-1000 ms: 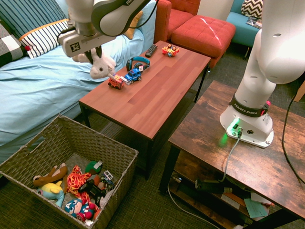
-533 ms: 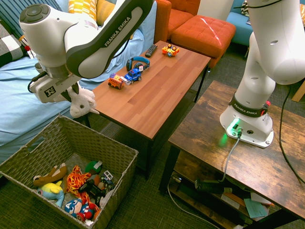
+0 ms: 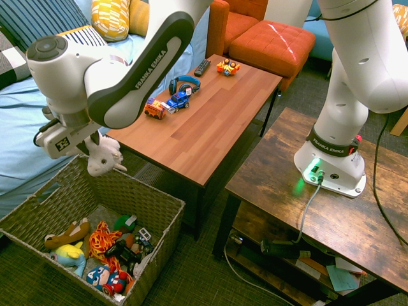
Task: Put the stuffed toy in the basket
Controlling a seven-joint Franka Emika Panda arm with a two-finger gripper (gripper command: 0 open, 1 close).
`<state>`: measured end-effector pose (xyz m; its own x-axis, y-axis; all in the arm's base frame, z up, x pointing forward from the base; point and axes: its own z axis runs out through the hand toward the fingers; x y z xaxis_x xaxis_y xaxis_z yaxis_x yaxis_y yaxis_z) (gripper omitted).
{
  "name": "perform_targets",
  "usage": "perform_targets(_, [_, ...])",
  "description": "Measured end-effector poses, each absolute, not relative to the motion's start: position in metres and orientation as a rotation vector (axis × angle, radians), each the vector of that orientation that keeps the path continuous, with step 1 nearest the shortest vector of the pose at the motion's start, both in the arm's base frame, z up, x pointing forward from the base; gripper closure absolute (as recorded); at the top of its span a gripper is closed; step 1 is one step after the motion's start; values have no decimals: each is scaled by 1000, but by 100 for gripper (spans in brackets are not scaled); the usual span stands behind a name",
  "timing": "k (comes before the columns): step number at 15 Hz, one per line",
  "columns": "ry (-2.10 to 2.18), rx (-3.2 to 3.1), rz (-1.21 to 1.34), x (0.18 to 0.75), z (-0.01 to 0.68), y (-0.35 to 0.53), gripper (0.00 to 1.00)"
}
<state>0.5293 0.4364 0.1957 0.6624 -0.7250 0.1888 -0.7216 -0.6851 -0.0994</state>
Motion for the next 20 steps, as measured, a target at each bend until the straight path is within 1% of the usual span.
perform_targets(3, [1224, -2793, -216, 521, 154, 453, 100])
perform_targets(4, [1215, -2783, -185, 521, 143, 456, 0])
perform_targets(9, [1233, -2784, -51, 529, 103, 452, 0])
perform_targets(12, [1258, -2788, -35, 532, 84, 450, 0])
perform_targets(20, [1280, -2794, -20, 538, 78, 449, 0])
